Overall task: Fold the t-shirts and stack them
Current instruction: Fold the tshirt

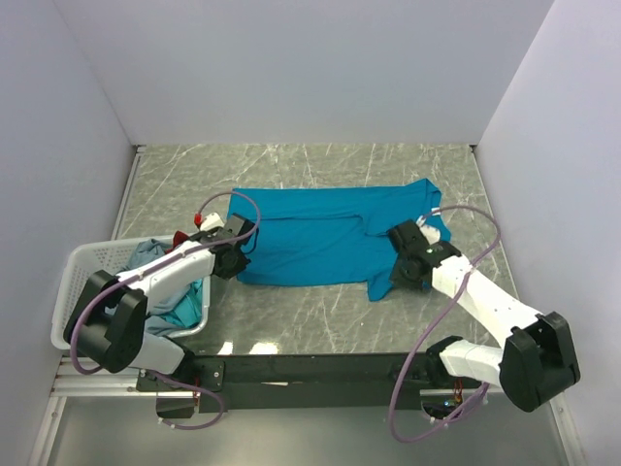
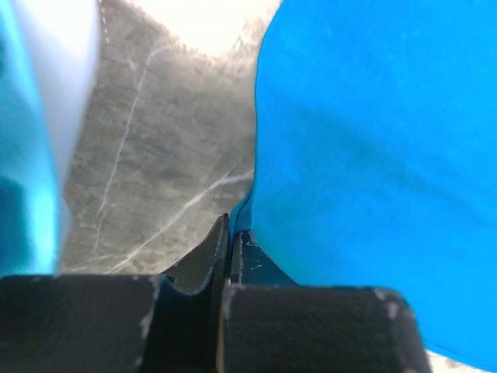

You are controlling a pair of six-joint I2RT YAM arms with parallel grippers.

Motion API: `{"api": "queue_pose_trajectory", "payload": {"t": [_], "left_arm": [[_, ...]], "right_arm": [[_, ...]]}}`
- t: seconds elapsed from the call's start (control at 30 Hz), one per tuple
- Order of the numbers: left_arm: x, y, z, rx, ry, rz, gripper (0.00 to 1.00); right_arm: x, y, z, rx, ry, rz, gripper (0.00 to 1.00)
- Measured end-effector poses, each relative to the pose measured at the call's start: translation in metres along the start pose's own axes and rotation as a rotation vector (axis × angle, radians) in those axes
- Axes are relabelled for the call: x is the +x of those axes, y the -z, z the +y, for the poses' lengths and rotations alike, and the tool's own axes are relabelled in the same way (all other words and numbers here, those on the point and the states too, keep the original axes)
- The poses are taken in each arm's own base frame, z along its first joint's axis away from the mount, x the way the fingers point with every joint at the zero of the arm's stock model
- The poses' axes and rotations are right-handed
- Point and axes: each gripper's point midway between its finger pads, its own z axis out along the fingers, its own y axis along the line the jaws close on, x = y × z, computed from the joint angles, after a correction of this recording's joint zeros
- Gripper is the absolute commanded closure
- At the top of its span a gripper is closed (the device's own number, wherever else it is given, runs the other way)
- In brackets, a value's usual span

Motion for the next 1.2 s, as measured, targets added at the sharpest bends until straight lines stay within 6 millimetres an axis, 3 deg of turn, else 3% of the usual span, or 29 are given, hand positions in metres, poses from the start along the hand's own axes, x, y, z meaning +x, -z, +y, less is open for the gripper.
{"api": "queue_pose_trajectory", "payload": {"t": [0.27, 0.57, 0.9, 1.2], "left_arm": [[-0.037, 0.005, -0.020, 0.055, 0.108, -0.052, 0.99], [-0.077, 0.001, -0.049, 0.099, 0.177, -0.101, 0.99], [-0.095, -0.022, -0.061, 0.086, 0.194, -0.086, 0.99], [-0.116, -0.042, -0.068, 0.072, 0.218, -0.085, 0.99]], "right_arm": [[-0.076, 0.023, 0.027, -0.054, -0.039, -0.136, 1.00], [-0.133, 0.018, 0.040, -0.042, -0.065, -0.175, 1.00], [-0.183, 0.010, 0.053, -0.031, -0.049, -0.199, 1.00], [-0.214, -0.008, 0.061, -0.008, 0.001, -0.198, 1.00]]}}
